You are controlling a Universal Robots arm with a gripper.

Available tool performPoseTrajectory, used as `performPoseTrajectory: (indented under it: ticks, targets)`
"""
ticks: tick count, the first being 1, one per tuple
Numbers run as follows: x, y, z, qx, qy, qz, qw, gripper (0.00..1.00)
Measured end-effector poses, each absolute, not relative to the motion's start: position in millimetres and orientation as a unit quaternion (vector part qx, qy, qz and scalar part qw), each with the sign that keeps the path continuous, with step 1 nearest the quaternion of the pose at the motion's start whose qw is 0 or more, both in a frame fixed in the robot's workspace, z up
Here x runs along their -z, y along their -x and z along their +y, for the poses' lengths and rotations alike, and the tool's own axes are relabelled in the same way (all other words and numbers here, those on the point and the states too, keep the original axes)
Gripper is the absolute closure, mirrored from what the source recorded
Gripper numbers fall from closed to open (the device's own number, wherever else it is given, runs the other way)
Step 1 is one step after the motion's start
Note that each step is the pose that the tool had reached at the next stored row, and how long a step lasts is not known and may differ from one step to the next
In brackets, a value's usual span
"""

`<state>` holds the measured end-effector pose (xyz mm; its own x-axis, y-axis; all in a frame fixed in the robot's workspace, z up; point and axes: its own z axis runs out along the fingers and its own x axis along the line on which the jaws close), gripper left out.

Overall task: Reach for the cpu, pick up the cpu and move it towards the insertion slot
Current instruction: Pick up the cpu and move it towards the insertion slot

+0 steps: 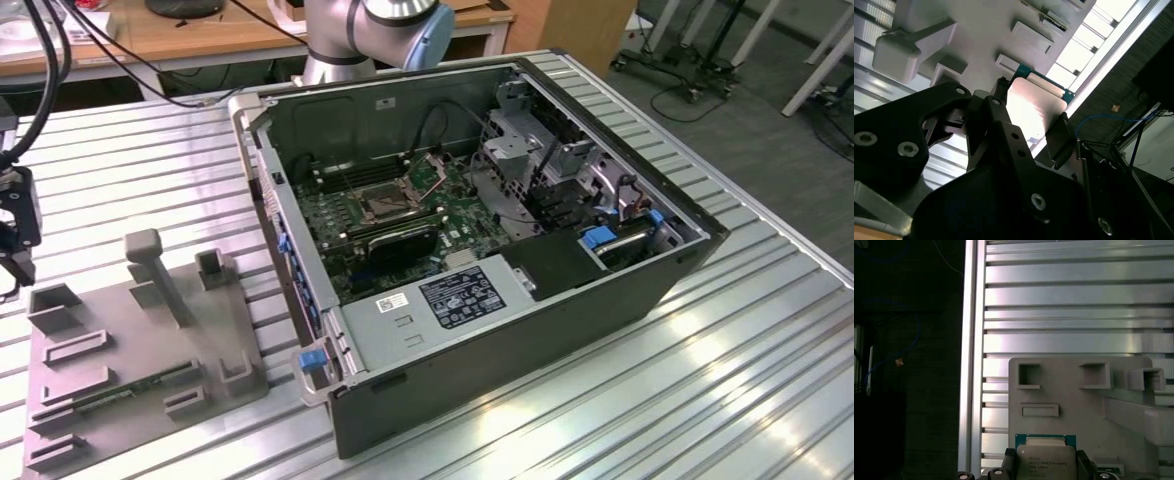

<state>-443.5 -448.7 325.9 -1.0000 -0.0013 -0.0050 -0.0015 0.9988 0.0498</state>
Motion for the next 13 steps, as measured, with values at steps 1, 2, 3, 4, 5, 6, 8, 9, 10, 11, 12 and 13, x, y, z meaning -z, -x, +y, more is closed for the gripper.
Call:
performPoseTrajectory:
  ticks: [1,2,3,4,5,6,8,9,10,11,12,13]
  targets:
    - [-325.9,443.5,-448.7,-0.025,0.001,1.0,0.002,0.46]
    - [-326.0,443.5,-448.7,-0.025,0.001,1.0,0.002,0.46]
    - [-326.0,443.5,-448.7,-0.025,0.001,1.0,0.002,0.46]
    - [-326.5,443.5,-448.7,-0.025,0.001,1.0,0.002,0.46]
    - [-327.2,443.5,-448.7,-0.025,0.001,1.0,0.002,0.46]
    - [-327.8,443.5,-448.7,-0.025,0.001,1.0,0.002,0.46]
    - [-329.1,443.5,-448.7,-0.025,0.001,1.0,0.002,0.46]
    - [-330.0,443.5,-448.7,-0.025,0.001,1.0,0.002,0.46]
    - [-330.8,443.5,-448.7,-0.025,0.001,1.0,0.002,0.46]
    - [-331.6,443.5,-448.7,-0.025,0.001,1.0,0.002,0.46]
    - [-332.3,443.5,-448.7,-0.025,0.001,1.0,0.002,0.46]
    - [-333.0,443.5,-448.7,-0.025,0.001,1.0,0.002,0.46]
